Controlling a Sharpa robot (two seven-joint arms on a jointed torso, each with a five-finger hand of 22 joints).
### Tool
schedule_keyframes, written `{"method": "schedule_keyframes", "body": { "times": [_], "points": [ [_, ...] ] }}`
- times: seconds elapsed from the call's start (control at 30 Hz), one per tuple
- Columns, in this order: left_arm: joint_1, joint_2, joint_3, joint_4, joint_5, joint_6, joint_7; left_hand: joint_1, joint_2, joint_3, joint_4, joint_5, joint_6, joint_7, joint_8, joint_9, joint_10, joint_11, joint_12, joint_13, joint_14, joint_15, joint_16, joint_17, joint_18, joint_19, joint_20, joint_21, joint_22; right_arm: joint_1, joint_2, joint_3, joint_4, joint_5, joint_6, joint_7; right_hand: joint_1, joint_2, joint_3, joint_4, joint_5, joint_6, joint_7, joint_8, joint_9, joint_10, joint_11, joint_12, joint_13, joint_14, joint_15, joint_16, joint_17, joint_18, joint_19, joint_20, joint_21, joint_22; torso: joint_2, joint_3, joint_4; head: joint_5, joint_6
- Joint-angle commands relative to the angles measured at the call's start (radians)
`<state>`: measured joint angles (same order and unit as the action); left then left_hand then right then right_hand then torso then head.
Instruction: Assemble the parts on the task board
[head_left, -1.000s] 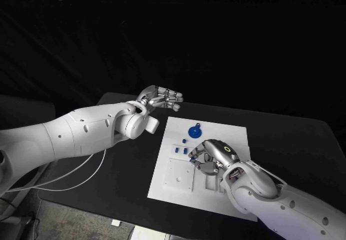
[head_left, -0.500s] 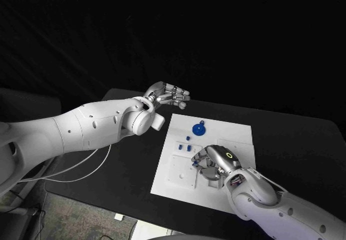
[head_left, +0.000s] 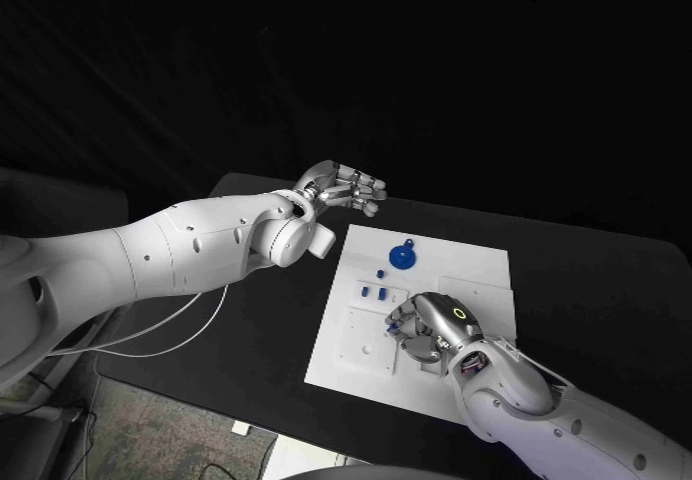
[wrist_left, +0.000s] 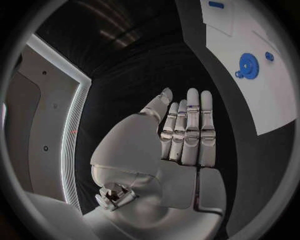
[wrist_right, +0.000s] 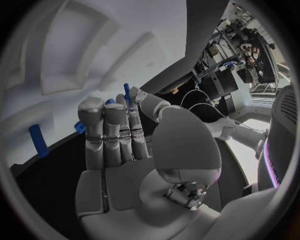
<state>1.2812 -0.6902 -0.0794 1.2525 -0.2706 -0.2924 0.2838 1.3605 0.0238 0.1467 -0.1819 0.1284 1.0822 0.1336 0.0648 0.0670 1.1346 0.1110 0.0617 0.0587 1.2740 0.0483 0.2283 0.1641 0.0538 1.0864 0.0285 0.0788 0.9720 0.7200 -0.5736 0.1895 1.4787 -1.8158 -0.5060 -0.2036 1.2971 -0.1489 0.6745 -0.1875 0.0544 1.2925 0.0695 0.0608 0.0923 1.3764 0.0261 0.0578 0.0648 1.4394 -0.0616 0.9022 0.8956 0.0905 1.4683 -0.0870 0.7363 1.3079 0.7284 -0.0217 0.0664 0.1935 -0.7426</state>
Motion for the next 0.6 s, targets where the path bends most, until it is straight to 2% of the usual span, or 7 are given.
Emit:
{"method": "schedule_keyframes", "body": {
  "times": [0.03, 0.33, 0.6],
  "points": [
    [0.002, 0.003, 0.001, 0.001, -0.003, 0.002, 0.001, 0.009, -0.003, 0.005, 0.000, 0.005, -0.003, 0.000, -0.001, -0.001, -0.005, 0.002, 0.000, 0.000, 0.001, 0.002, -0.004, -0.001, 0.020, -0.009, 0.000, -0.004, 0.001, -0.001, 0.004, -0.002, -0.004, -0.031, 0.004, -0.009, 0.007, 0.002, -0.002, -0.006, 0.004, 0.002, 0.001, 0.003, 0.001, 0.021, -0.012, 0.003, 0.001, 0.000, -0.007, -0.004, 0.001, 0.012, 0.051, -0.004, 0.004, 0.088, 0.000, -0.0008, -0.0008, 0.004, -0.002],
    [0.001, 0.008, 0.001, -0.001, -0.001, 0.004, 0.001, 0.005, -0.004, 0.007, 0.002, 0.004, -0.003, 0.000, -0.001, 0.000, -0.005, 0.002, 0.000, 0.000, 0.001, 0.002, -0.004, -0.001, 0.020, -0.009, 0.001, -0.006, 0.006, -0.002, 0.009, -0.007, -0.006, -0.044, 0.016, -0.018, 0.007, 0.003, -0.002, -0.008, 0.003, 0.001, 0.001, 0.003, 0.000, 0.021, -0.012, 0.003, 0.001, 0.000, -0.007, -0.003, 0.001, 0.011, 0.051, -0.004, 0.006, 0.088, 0.000, -0.0005, -0.0019, 0.008, -0.004],
    [0.001, 0.011, 0.001, -0.001, -0.003, 0.003, 0.004, 0.007, -0.004, 0.008, 0.001, 0.004, -0.002, 0.000, -0.001, 0.000, -0.004, 0.002, 0.000, 0.000, 0.002, 0.002, -0.004, -0.001, 0.020, -0.009, 0.001, -0.006, 0.007, -0.002, 0.014, -0.012, -0.007, -0.050, 0.028, -0.023, 0.006, 0.003, -0.002, -0.009, 0.003, 0.002, 0.001, 0.003, 0.000, 0.021, -0.012, 0.003, 0.001, 0.000, -0.007, -0.003, 0.001, 0.010, 0.050, -0.004, 0.007, 0.088, 0.000, 0.0004, -0.0027, 0.019, -0.010]
  ]
}}
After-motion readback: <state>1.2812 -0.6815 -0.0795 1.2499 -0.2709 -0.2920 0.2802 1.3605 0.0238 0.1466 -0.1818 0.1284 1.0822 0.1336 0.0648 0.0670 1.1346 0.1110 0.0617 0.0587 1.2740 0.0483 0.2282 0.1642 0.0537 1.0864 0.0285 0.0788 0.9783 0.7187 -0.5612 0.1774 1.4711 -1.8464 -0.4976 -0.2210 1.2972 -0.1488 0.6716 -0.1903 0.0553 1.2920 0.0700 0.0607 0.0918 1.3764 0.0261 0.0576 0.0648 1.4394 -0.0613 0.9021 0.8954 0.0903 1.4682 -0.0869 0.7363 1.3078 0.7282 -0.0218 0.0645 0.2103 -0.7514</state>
